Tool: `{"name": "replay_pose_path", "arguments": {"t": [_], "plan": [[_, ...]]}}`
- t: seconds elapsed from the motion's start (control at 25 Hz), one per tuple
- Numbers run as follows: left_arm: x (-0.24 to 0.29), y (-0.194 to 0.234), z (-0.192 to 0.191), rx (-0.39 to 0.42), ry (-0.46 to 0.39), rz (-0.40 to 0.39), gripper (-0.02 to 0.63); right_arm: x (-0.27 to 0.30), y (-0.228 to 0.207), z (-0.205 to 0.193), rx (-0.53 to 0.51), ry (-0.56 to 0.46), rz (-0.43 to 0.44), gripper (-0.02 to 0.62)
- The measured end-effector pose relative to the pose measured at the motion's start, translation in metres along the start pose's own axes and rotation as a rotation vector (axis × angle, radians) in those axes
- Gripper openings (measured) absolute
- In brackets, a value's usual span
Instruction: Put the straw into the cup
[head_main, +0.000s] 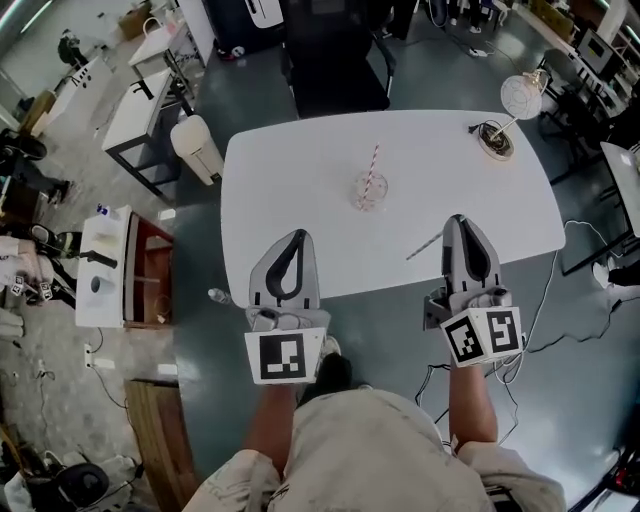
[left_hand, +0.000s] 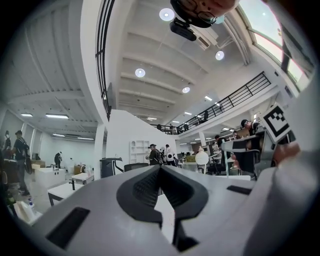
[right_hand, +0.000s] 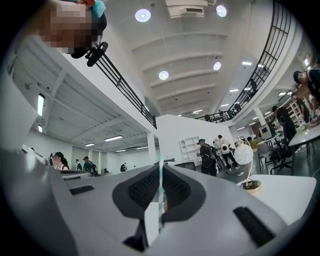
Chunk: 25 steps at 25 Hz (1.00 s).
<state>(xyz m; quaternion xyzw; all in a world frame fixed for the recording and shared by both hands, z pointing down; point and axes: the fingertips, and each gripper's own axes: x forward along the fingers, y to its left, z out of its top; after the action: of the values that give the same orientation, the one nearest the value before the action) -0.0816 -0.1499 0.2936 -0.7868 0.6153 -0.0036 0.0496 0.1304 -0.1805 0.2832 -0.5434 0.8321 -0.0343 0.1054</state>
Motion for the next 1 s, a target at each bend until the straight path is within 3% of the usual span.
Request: {"name": "replay_pose_path", "arguments": {"t": [0.2, 0.44, 1.0], "plan": [[0.033, 0.032, -0.013, -0.007, -0.001, -0.044, 0.003, 0.050, 0.011, -0.013, -0.009, 0.019, -0.019, 0.014], [0.068, 0.060, -0.029, -0.075, 0.012, -0.084, 0.003, 0.092, 0.018, -0.023, -0.021, 0.028, -0.052, 0.014], [0.139, 0.065, -0.060, -0.076, 0.056, -0.114, 0.003, 0.144, -0.025, -0.060, 0.022, 0.067, -0.104, 0.014]]}}
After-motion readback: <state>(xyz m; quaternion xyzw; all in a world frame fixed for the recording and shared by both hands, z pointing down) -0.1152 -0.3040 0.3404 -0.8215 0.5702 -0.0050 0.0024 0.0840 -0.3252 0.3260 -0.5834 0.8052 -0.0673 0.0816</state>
